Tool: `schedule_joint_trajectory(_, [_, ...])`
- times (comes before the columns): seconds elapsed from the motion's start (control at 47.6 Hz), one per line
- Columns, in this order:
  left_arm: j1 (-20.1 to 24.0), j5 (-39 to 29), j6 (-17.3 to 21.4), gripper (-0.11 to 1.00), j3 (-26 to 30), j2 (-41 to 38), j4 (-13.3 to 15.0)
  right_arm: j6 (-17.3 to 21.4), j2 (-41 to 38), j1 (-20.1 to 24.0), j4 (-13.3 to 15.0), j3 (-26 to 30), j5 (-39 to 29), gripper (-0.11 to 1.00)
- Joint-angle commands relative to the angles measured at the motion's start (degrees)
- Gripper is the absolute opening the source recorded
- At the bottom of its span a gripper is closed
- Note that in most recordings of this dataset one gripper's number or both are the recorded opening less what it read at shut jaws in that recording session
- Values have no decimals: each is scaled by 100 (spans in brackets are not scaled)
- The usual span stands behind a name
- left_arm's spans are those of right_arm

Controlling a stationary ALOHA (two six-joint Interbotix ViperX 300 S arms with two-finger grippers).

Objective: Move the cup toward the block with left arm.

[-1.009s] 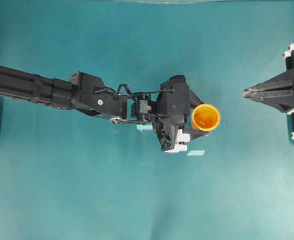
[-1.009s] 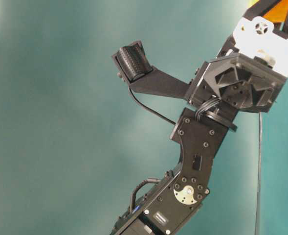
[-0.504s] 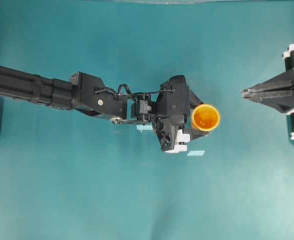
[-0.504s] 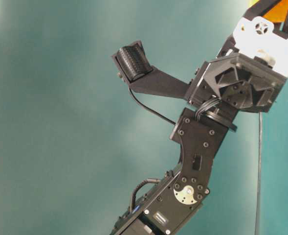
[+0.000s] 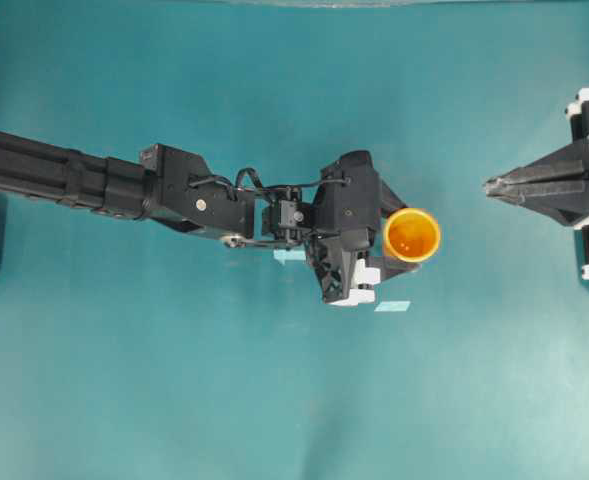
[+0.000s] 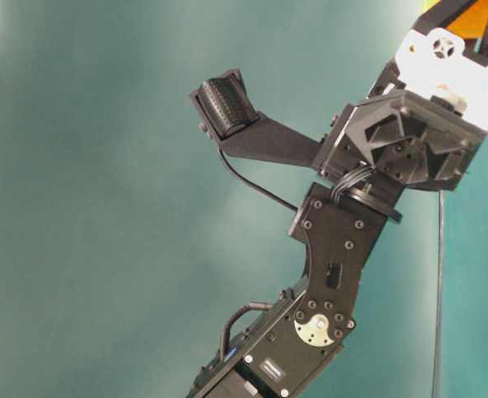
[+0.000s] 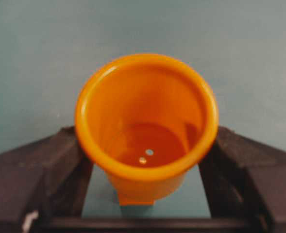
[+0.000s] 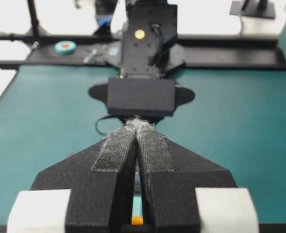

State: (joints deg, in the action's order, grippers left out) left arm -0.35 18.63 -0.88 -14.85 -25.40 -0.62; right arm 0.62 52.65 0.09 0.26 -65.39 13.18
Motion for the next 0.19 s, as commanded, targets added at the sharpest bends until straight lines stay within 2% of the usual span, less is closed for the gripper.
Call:
schedule_joint_trajectory(0.0, [-26,26,9,61,53,316,-9,9,-18,0,-18,167,18,0])
schedule_joint_trajectory(0.168, [-26,26,9,61,53,308,-9,9,-18,0,-18,167,18,0])
